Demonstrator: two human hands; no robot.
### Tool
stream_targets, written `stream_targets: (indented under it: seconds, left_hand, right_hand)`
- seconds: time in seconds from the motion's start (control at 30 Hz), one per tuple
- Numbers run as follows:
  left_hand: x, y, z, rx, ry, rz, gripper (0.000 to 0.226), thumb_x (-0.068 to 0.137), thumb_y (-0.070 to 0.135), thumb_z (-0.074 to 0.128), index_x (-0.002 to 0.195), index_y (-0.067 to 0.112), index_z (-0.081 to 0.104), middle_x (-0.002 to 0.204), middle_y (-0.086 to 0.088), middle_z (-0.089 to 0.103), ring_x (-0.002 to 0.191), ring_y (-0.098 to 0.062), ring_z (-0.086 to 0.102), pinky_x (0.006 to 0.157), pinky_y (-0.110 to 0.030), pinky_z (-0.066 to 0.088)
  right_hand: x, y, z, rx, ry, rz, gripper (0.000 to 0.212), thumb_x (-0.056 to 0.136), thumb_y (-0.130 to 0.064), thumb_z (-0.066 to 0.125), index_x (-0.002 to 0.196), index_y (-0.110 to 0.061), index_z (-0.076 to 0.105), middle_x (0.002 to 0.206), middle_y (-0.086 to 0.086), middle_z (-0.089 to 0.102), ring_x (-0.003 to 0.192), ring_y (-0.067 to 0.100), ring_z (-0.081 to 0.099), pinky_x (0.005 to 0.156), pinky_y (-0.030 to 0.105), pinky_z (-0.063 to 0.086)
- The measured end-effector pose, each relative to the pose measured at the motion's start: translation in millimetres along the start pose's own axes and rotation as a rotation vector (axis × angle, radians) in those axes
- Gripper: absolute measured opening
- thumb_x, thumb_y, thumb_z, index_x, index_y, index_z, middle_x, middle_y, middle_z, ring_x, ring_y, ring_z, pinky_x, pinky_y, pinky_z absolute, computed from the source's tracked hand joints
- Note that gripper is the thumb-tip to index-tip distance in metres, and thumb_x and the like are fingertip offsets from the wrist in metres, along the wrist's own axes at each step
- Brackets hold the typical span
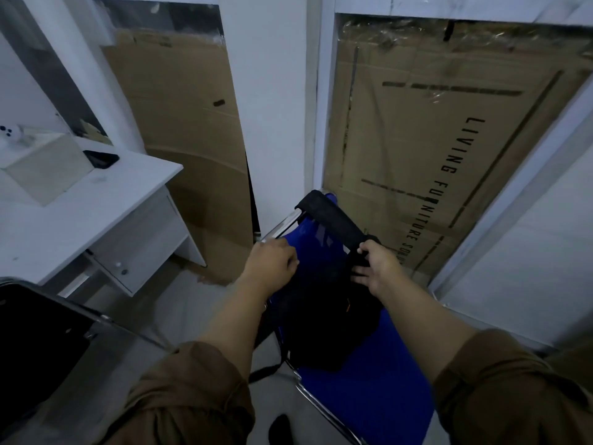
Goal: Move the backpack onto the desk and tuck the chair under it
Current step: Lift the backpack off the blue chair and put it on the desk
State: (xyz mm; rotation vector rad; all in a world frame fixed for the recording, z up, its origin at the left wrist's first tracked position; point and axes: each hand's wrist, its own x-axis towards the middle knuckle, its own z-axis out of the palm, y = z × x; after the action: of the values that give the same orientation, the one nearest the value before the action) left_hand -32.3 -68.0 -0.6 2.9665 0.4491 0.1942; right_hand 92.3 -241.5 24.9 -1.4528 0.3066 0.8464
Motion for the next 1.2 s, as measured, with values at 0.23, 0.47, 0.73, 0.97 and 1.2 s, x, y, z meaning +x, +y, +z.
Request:
stream_targets:
  seconds: [0.23, 0.47, 0.73, 0.97, 1.2]
  left_hand:
    - [69.9, -3.6, 4.4, -0.158, 0.141, 0.001, 0.043, 0.087, 0.012, 0.052, 0.130, 0.015, 0.052, 0.136, -0.007, 0.049, 0.119, -0.028, 0.052, 0.098, -0.040, 0.046]
    - [122.1, 5.7, 47.9, -0.248, 0.054, 0.026, 0.060, 0.095, -0.001, 0.040, 0.151, 0.019, 0.028, 0.163, -0.010, 0.016, 0.151, -0.030, 0.014, 0.124, -0.039, 0.013]
    - [161.3, 45.7, 47.8, -0.340, 0.155, 0.118, 0.057, 0.095, -0.007, 0.032, 0.148, 0.014, 0.036, 0.159, -0.009, 0.028, 0.151, -0.026, 0.018, 0.122, -0.038, 0.006]
    - [171.4, 99.4, 64.2, -0.440, -0.206, 0.139, 0.051, 0.099, 0.002, 0.036, 0.148, 0.015, 0.038, 0.151, -0.011, 0.044, 0.135, -0.029, 0.045, 0.113, -0.034, 0.032]
    - [115.3, 140.7, 65.5, -0.460, -0.598, 0.156, 0.041, 0.097, 0.019, 0.047, 0.138, 0.023, 0.053, 0.142, -0.008, 0.055, 0.129, -0.024, 0.051, 0.109, -0.030, 0.037]
  right_hand:
    - [11.6, 5.3, -6.6, -0.031, 0.004, 0.004, 0.031, 0.094, -0.028, 0.050, 0.067, -0.012, 0.049, 0.136, 0.013, 0.052, 0.107, 0.037, 0.057, 0.096, 0.054, 0.049]
    - [24.2, 9.4, -13.7, 0.001, 0.054, 0.021, 0.041, 0.091, -0.034, 0.058, 0.060, -0.011, 0.045, 0.104, 0.019, 0.069, 0.096, 0.032, 0.066, 0.071, 0.042, 0.059]
    - [25.7, -10.3, -37.9, 0.112, 0.138, -0.017, 0.040, 0.092, -0.029, 0.057, 0.059, -0.011, 0.045, 0.086, 0.012, 0.066, 0.090, 0.031, 0.067, 0.064, 0.040, 0.057]
    - [5.3, -14.4, -75.4, 0.204, 0.260, -0.027, 0.025, 0.092, -0.023, 0.056, 0.072, -0.008, 0.052, 0.070, 0.008, 0.055, 0.079, 0.031, 0.064, 0.075, 0.050, 0.058]
    - [-24.0, -3.9, -98.5, 0.280, 0.222, -0.052, 0.022, 0.093, -0.024, 0.053, 0.104, -0.005, 0.057, 0.097, 0.014, 0.059, 0.082, 0.032, 0.066, 0.048, 0.035, 0.056]
